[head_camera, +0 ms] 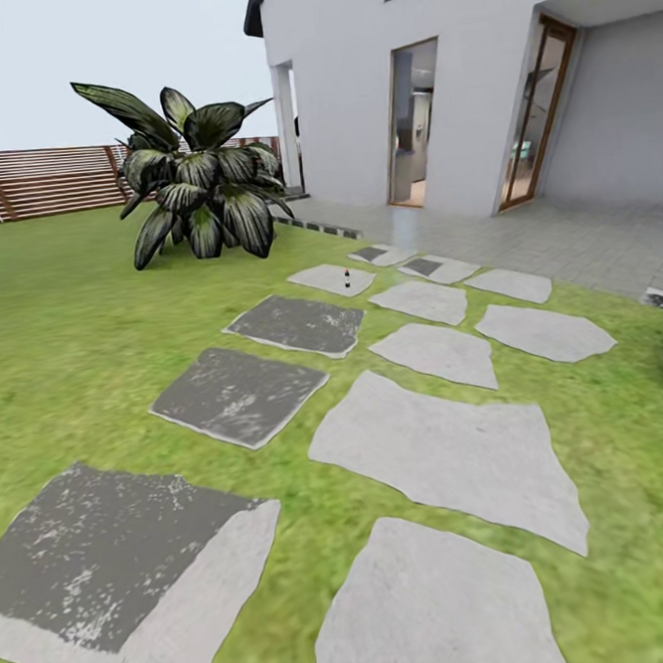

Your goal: In the garden, pick up the pesticide atomizer on the floor and spray pesticide onto both trees until each tree trunk is fully covered.

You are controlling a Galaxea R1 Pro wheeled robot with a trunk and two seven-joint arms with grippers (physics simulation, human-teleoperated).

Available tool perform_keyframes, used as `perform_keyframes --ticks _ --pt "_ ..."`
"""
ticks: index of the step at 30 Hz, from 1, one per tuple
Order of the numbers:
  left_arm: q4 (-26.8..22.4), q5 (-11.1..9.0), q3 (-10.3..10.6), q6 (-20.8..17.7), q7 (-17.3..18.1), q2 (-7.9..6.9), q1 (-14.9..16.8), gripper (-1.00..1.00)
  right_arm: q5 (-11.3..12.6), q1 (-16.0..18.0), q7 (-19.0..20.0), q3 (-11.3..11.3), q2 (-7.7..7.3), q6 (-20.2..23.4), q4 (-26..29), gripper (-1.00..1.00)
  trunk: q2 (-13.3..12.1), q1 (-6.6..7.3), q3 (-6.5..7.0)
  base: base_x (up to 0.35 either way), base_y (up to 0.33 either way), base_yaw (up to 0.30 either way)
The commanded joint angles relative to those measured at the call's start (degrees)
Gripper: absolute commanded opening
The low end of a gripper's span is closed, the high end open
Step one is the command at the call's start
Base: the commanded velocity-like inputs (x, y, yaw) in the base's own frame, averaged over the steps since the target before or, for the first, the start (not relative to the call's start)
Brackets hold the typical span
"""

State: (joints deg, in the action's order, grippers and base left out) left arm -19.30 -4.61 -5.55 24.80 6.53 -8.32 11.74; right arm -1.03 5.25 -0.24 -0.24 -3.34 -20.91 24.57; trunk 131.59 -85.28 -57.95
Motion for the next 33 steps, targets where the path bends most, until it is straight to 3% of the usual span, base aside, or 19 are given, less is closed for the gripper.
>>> perform_keyframes --ticks 1,33 --pt "0.1 -0.5 -0.3 0.1 0.6 0.0 0.0 1.0 -0.1 0.0 0.0 0.0 0.0 -0.2 0.0 1.0 0.0 -0.02 -0.05 0.34 0.0 0.0" --pt "0.1 -0.5 -0.3 0.1 0.6 0.05 0.0 1.0 -0.1 0.0 0.0 0.0 0.0 -0.1 -0.1 1.0 0.0 -0.02 -0.05 0.34 0.0 0.0"
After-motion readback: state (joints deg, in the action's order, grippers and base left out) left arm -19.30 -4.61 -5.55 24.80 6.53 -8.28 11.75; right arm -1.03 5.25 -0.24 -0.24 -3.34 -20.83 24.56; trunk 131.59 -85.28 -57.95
